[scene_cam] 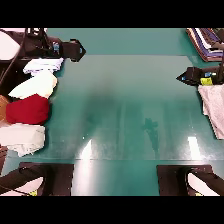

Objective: Fold the shirts.

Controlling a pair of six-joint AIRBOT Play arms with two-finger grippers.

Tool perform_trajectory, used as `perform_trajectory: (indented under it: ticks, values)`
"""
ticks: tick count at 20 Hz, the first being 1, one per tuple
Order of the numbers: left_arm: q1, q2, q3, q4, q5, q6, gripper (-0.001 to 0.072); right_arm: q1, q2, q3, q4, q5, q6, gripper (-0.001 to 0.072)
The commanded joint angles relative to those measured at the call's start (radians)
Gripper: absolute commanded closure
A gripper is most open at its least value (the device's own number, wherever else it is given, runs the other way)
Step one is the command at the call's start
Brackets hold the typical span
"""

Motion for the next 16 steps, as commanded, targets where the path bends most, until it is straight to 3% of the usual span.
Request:
perform_trajectory:
  ticks: [1, 8, 16]
  values:
    - [0.028, -0.072, 0.000, 0.354, 0.063, -0.103, 0.0087, 0.000, 0.001, 0.001, 0.000, 0.000, 0.000, 0.0697]
    - [0.338, -0.395, 0.002, 0.369, 0.222, -0.146, 0.0086, 0.001, 0.001, 0.001, 0.000, 0.000, 0.000, 0.0698]
    - [0.437, -0.657, 0.152, 0.363, 0.305, -0.109, 0.0087, 0.001, 0.001, 0.000, 0.000, 0.000, 0.000, 0.0697]
